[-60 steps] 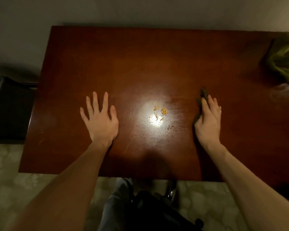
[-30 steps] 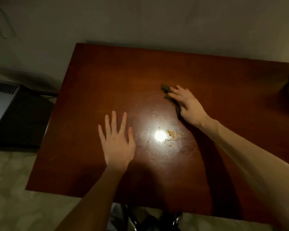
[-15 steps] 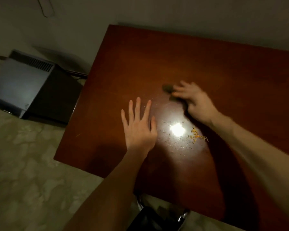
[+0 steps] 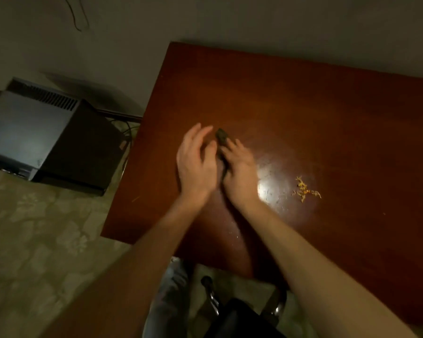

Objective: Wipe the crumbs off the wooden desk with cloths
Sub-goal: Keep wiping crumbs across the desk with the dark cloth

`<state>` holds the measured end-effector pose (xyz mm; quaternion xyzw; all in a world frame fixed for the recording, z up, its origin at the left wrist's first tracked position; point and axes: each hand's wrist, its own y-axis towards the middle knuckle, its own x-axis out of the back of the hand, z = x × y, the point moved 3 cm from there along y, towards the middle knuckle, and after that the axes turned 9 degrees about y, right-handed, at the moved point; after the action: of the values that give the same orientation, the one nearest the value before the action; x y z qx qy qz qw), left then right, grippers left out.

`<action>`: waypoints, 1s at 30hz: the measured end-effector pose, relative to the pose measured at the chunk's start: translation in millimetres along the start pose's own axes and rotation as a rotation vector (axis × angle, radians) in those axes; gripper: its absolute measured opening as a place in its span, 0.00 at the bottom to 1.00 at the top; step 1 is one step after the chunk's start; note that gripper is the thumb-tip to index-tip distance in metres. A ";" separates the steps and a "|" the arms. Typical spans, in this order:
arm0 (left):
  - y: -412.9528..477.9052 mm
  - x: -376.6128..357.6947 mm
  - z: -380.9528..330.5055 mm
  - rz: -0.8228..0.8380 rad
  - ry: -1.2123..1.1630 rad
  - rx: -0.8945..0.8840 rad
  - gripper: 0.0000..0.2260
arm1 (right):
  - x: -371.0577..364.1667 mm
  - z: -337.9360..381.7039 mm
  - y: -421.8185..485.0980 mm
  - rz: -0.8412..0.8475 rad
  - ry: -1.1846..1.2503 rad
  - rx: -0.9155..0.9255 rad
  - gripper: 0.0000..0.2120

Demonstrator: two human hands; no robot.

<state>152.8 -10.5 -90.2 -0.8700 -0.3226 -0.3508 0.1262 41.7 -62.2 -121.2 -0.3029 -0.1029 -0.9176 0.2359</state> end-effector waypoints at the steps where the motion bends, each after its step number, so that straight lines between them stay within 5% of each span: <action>1: 12.4 8.2 4.7 0.053 0.101 -0.017 0.21 | -29.3 14.9 -15.5 0.020 0.033 -0.001 0.23; 7: 20.6 1.1 30.8 0.428 0.776 -0.063 0.26 | -145.5 41.2 -75.6 0.336 0.337 -0.028 0.24; 10: 20.8 -2.0 29.2 0.459 0.805 -0.046 0.28 | -114.1 60.6 -87.4 0.367 -0.028 0.140 0.27; 13: 20.3 -0.7 24.8 0.466 0.827 -0.060 0.29 | -43.4 32.0 -93.7 0.178 -0.174 0.165 0.30; 16: 20.1 2.2 23.7 0.478 0.795 -0.040 0.28 | 27.6 -25.6 -94.6 -0.049 -0.335 -0.032 0.30; 19: 20.7 1.7 23.9 0.485 0.797 -0.030 0.28 | 13.7 -8.5 -94.3 -0.235 -0.341 -0.247 0.32; 24: 23.5 2.6 22.9 0.517 0.829 -0.033 0.29 | -96.6 73.0 -111.2 0.182 -0.148 0.077 0.19; 27: 28.7 7.5 23.0 0.525 0.859 -0.068 0.28 | -83.5 60.1 -112.3 0.328 -0.222 0.236 0.28; 30: 27.5 7.0 25.2 0.510 0.884 -0.094 0.27 | -21.9 22.1 -125.1 0.249 -0.291 0.185 0.37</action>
<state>187.8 -16.8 -103.3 -0.6945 0.0004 -0.6573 0.2927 6.4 61.8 -122.6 -0.4196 -0.1813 -0.8147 0.3568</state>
